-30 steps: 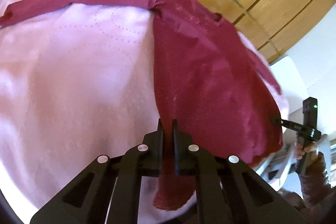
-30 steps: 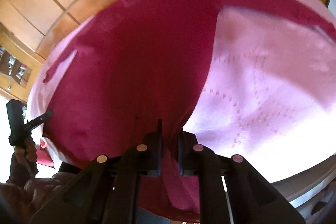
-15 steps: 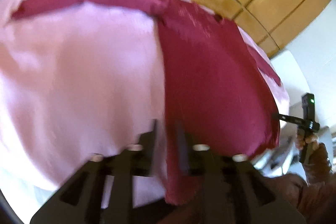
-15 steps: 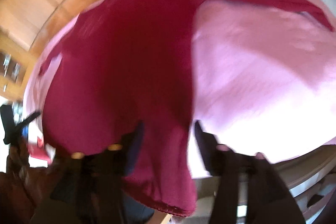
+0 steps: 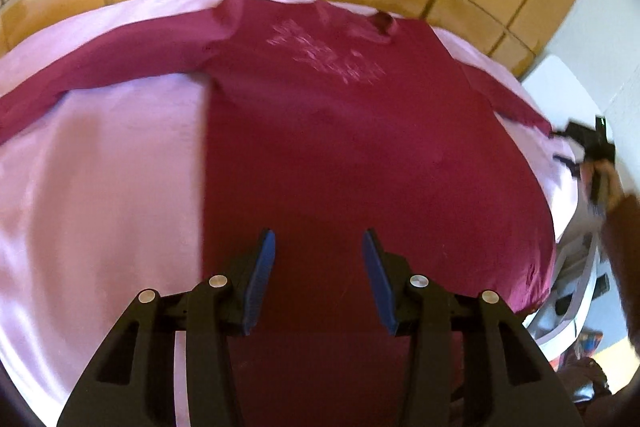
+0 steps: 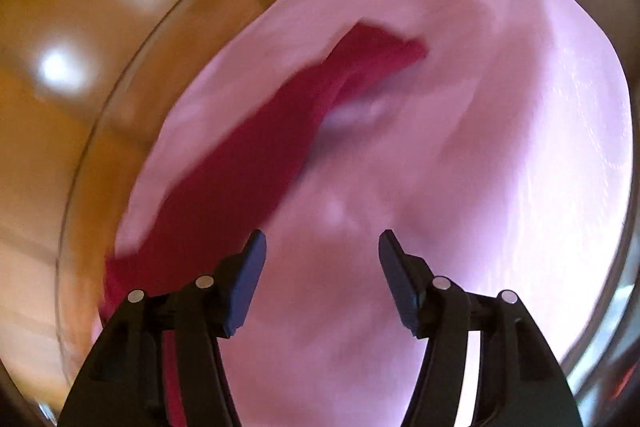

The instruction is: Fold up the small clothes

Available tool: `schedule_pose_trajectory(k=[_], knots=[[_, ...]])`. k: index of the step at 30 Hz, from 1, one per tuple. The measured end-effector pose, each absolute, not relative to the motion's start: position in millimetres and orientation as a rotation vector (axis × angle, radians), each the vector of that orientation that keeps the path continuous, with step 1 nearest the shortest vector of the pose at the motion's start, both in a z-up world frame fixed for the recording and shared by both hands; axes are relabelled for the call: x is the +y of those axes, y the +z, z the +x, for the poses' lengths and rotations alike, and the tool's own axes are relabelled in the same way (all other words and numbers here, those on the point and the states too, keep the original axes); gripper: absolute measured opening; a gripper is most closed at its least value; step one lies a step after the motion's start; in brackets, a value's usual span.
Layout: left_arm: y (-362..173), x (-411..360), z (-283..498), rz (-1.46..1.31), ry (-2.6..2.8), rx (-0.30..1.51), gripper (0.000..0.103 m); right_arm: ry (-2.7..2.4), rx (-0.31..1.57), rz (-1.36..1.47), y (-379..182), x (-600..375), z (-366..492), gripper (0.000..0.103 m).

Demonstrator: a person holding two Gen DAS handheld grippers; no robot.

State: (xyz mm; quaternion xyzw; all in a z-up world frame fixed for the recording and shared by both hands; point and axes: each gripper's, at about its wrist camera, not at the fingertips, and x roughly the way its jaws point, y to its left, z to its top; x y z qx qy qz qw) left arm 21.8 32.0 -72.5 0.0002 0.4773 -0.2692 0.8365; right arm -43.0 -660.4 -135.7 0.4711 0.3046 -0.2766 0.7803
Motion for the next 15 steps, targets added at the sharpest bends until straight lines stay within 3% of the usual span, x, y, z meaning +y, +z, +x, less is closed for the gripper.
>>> schedule_pose_trajectory(k=[9, 11, 12, 13, 15], knots=[[-78.9, 14.1, 31.6, 0.05, -0.532, 1.062, 0.044, -0.723, 0.592, 1.141, -153.1, -739.8, -4.7, 0.055], [-78.7, 10.4, 34.6, 0.061, -0.526, 1.065, 0.044, -0.747, 0.624, 1.112, -155.2, -746.8, 4.0, 0.038], [-78.6, 9.6, 35.1, 0.063, -0.524, 1.065, 0.044, -0.749, 0.658, 1.072, -151.9, -745.1, 13.0, 0.017], [-78.9, 8.8, 36.3, 0.063, -0.523, 1.068, 0.044, -0.753, 0.69, 1.03, -147.6, -741.2, 21.7, 0.008], [-79.1, 8.3, 37.8, 0.06, -0.523, 1.07, 0.044, -0.764, 0.71, 0.932, -131.5, -739.4, 29.1, 0.006]])
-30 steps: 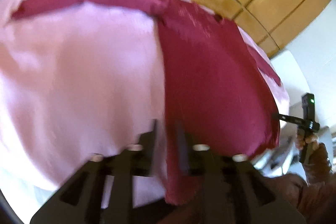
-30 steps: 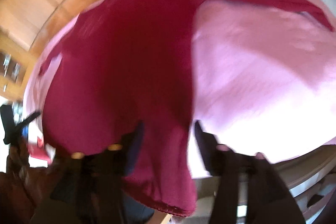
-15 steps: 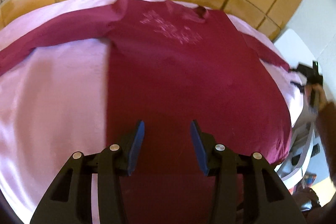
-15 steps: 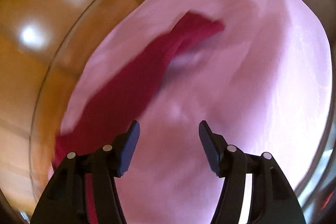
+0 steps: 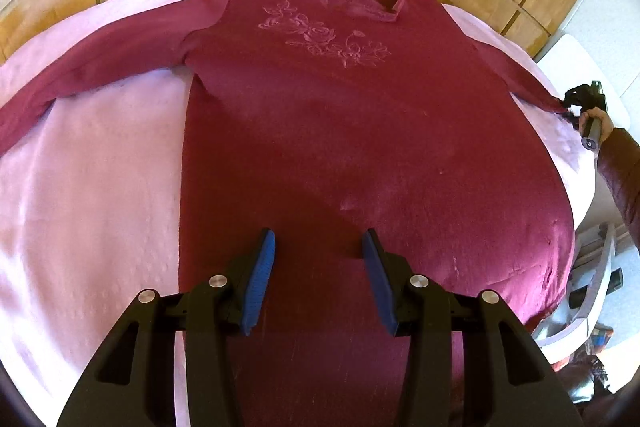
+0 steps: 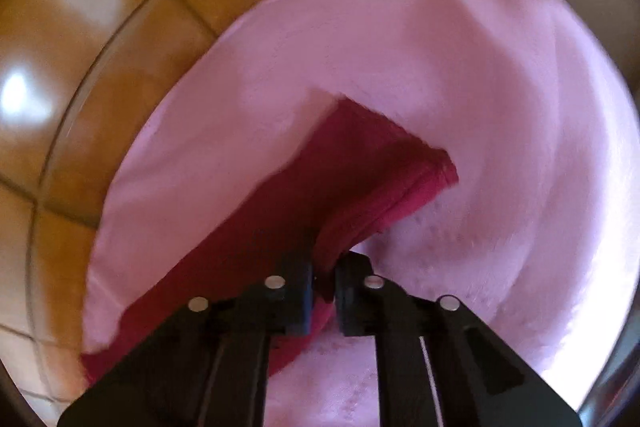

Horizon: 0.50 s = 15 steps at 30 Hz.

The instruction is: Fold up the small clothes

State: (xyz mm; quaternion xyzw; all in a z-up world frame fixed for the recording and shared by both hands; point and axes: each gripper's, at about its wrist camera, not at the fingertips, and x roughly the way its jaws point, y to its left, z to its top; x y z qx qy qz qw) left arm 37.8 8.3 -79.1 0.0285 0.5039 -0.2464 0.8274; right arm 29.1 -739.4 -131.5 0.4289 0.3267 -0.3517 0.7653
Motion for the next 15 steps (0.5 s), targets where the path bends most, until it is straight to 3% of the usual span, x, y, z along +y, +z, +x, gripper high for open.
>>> schedule_pose_trajectory(k=[8, 15], knots=[[-78.4, 14.4, 38.7, 0.008, -0.541, 1.068, 0.044, -0.516, 0.485, 0.777, -10.5, -663.1, 51.4, 0.006], [-71.0, 27.6, 36.9, -0.077, -0.566, 1.047, 0.044, -0.108, 0.523, 0.567, 35.0, -493.2, 133.3, 0.006]])
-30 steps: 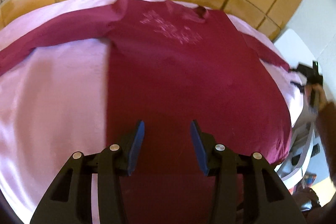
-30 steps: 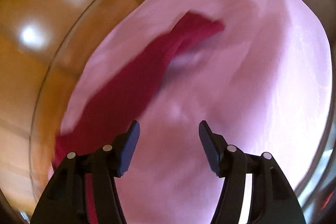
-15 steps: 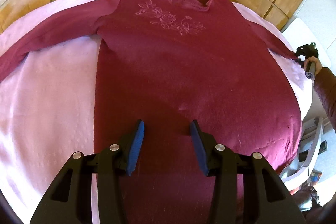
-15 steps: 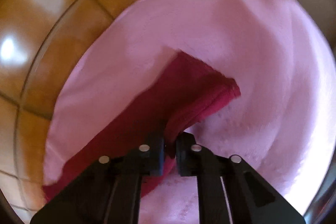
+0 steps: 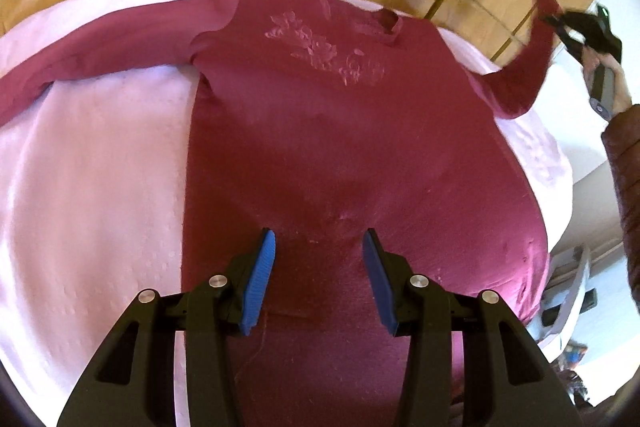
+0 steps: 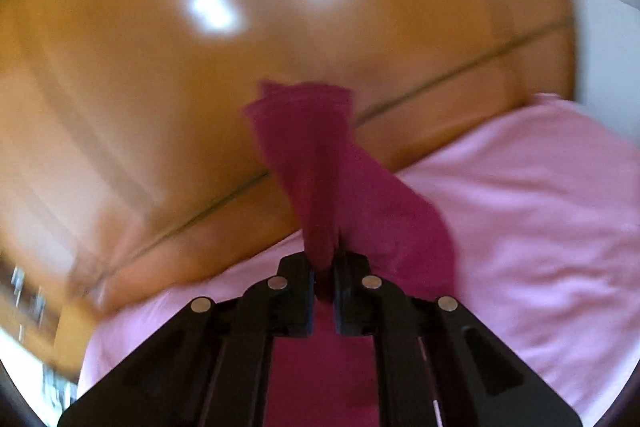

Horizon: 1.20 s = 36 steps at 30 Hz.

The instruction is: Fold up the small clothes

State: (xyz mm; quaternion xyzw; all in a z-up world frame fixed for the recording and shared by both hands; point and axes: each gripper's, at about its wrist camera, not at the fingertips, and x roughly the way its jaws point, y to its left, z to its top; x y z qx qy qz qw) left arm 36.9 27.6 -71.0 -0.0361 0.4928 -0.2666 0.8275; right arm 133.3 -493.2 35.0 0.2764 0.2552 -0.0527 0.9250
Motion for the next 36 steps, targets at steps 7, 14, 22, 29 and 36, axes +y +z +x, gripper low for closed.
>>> schedule_pose_trajectory(k=[7, 14, 22, 29, 36], knots=[[-54.8, 49.8, 41.2, -0.181, -0.585, 1.0, 0.044, 0.196, 0.699, 0.393, 1.1, -315.1, 193.0, 0.007], [-41.5, 62.4, 57.5, -0.255, -0.587, 0.957, 0.044, 0.266, 0.673, 0.393, -1.4, -287.2, 168.4, 0.063], [-25.7, 64.6, 95.0, -0.323, -0.592, 0.908, 0.044, 0.049, 0.742, 0.359, -47.5, -332.9, 105.5, 0.066], [-34.7, 40.0, 156.2, -0.373, -0.554, 0.963, 0.044, -0.158, 0.866, 0.274, -137.0, -343.3, 79.7, 0.067], [-60.1, 12.4, 204.0, -0.389, -0.503, 1.047, 0.044, -0.21, 0.799, 0.18, -157.6, -329.6, 77.1, 0.087]])
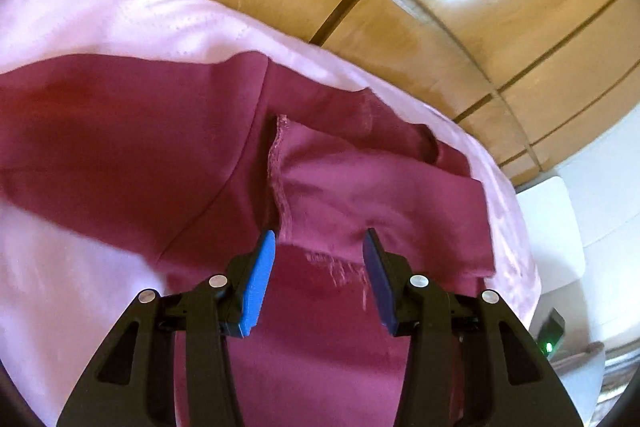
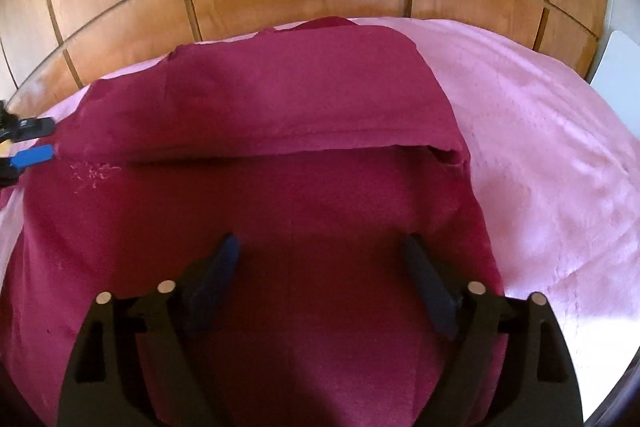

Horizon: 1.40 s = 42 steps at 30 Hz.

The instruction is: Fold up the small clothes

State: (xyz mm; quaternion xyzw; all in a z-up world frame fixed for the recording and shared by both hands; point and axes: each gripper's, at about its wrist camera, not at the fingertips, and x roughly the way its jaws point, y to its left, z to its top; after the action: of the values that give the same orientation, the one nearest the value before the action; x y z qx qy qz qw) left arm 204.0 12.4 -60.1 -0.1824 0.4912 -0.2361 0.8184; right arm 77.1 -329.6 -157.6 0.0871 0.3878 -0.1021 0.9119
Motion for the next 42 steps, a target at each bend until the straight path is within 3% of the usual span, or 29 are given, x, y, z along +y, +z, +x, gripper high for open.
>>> schedule_pose_trajectory(k=[4, 6, 8, 13, 18, 20, 25, 29, 32, 34, 38, 42], knots=[[-74.2, 2.9, 227.5, -0.399, -0.465, 1.073, 0.044, -0.181, 0.789, 0.21, -157.0, -334.4, 71.6, 0.09], [-73.2, -3.3, 232.5, -0.368, -0.475, 1.058, 0.019, -0.182, 0.788, 0.203, -157.6, -332.6, 73.2, 0.091], [-62.3, -13.0, 231.0, -0.284, -0.478, 1.001, 0.007, -0.183, 0.788, 0.199, -159.5, -331.8, 73.1, 0.091], [-31.0, -14.6, 212.7, -0.213, -0.465, 0.83, 0.007, -0.181, 0.785, 0.199, -163.3, -330.9, 72.6, 0.092], [-79.9, -16.9, 226.6, -0.123, -0.344, 1.006, 0.012, -0.188, 0.797, 0.193, -161.3, -330.5, 72.8, 0.092], [-73.8, -11.6, 221.4, -0.142, -0.323, 0.975, 0.02, -0.197, 0.818, 0.191, -156.3, -329.9, 73.7, 0.092], [-33.8, -17.0, 199.3, -0.069, -0.36, 0.793, 0.02, -0.188, 0.748, 0.21, -114.9, -329.4, 82.8, 0.091], [-37.1, -43.5, 202.9, 0.025, -0.419, 0.834, 0.02, -0.216, 0.702, 0.137, -89.3, -326.6, 122.1, 0.092], [-69.6, -52.3, 218.8, 0.036, -0.405, 0.958, 0.02, -0.285, 0.785, 0.141, -109.5, -340.3, 161.4, 0.095], [-85.3, -49.5, 220.6, 0.038, -0.414, 0.95, 0.02, -0.292, 0.895, 0.166, -156.0, -350.6, 180.6, 0.101], [-85.2, -49.6, 213.7, 0.087, -0.423, 0.923, 0.02, -0.279, 0.839, 0.199, -158.0, -355.2, 174.4, 0.101], [-74.7, -32.5, 219.0, -0.094, -0.446, 0.994, 0.02, -0.286, 0.84, 0.187, -159.1, -353.9, 176.3, 0.101]])
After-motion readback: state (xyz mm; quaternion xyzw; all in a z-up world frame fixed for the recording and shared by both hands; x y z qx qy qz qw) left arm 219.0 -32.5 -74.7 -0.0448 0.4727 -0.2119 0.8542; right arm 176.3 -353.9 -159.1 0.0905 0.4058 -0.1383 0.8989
